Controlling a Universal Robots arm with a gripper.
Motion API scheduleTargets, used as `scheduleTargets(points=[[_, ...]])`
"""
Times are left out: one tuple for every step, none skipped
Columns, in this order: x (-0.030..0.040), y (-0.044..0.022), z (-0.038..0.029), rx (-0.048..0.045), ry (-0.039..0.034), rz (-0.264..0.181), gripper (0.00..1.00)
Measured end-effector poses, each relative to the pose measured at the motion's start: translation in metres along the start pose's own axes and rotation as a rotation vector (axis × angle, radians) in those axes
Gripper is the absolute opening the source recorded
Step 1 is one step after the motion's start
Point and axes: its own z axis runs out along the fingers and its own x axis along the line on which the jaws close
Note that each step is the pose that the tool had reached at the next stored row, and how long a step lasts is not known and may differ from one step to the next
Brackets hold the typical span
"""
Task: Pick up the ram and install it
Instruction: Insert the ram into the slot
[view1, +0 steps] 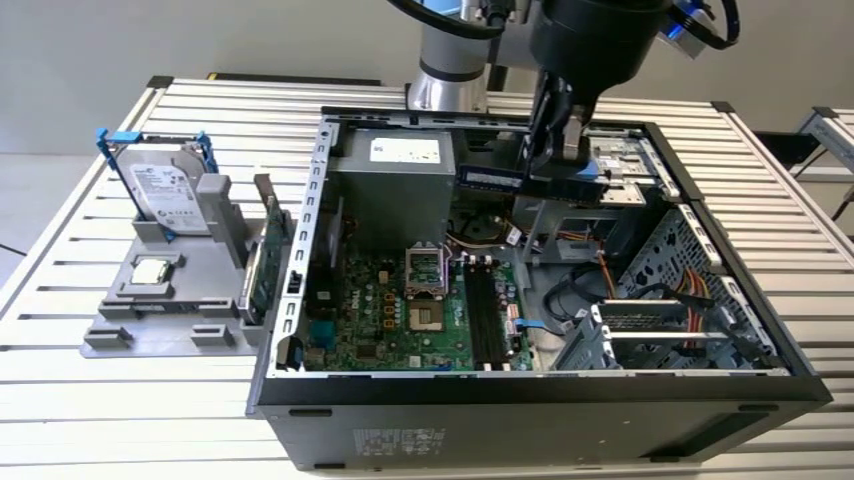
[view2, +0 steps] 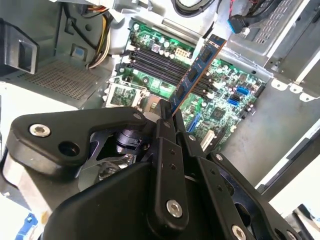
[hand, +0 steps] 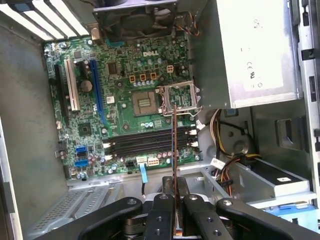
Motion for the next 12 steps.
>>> scheduleTargets(points=[[0.0000, 0.0000, 0.0000, 0.0004, -0.0002, 0.009, 0.00], [0.0000, 0.0000, 0.0000, 0.0009, -0.0004, 0.020, 0.00], [0.0000, 0.0000, 0.0000, 0.0013, -0.0005, 0.030, 0.00], [0.0000, 0.0000, 0.0000, 0.0017, -0.0007, 0.040, 0.00], [0.0000, 0.0000, 0.0000, 0.0022, -0.0009, 0.051, 0.00], [0.0000, 0.0000, 0.0000, 0.0027, -0.0011, 0.062, 0.00], [0.0000, 0.0000, 0.0000, 0.0032, -0.0013, 0.073, 0.00], [0.0000, 0.0000, 0.0000, 0.0037, -0.0016, 0.084, 0.00], [0.0000, 0.0000, 0.0000, 0.0041, -0.0017, 0.095, 0.00], [0.0000, 0.0000, 0.0000, 0.0047, -0.0020, 0.106, 0.00], [0.0000, 0.0000, 0.0000, 0.0052, -0.0021, 0.118, 0.00], [0.0000, 0.0000, 0.0000, 0.0056, -0.0023, 0.129, 0.00]])
